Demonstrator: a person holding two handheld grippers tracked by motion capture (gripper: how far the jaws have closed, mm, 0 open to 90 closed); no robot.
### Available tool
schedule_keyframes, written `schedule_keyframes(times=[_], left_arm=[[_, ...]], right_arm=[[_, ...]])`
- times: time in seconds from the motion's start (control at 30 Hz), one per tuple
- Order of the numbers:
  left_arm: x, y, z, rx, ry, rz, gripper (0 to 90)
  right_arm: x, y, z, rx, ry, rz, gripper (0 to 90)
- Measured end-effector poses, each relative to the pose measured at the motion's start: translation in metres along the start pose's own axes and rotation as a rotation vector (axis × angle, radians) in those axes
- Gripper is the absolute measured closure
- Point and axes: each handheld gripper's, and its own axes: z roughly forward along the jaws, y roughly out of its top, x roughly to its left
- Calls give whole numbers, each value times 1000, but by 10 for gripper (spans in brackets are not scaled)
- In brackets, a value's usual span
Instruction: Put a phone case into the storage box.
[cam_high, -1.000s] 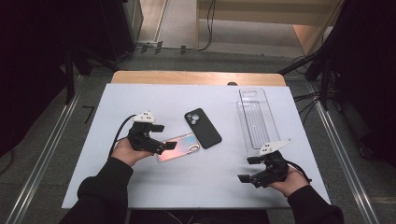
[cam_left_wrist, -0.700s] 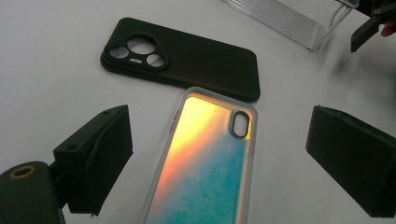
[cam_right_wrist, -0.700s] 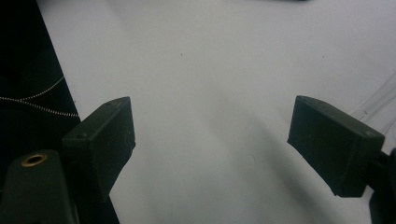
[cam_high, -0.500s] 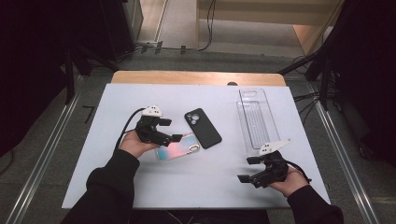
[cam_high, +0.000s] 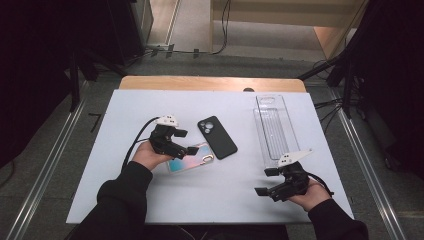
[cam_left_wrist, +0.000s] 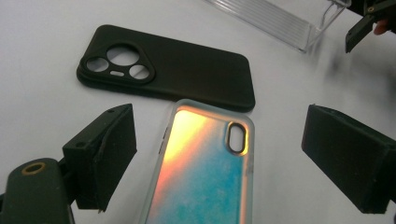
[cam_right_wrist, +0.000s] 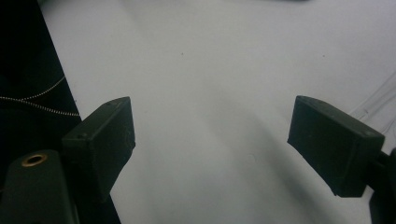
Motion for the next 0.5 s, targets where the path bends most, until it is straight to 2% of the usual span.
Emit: schedule_keyframes(times=[0.1,0.2,0.37,0.5], left_arm=[[1,-4,3,20,14,6,108],[0,-6,3,22,5,12,110],[-3,-8,7,52,4,51,110],[-3,-10,11,63,6,51,110]], right_arm=[[1,0,0,0,1,1,129],[0,0,0,1,1,1,129],[1,0,0,3,4,-2,129],[1,0,0,3,4,-5,129]])
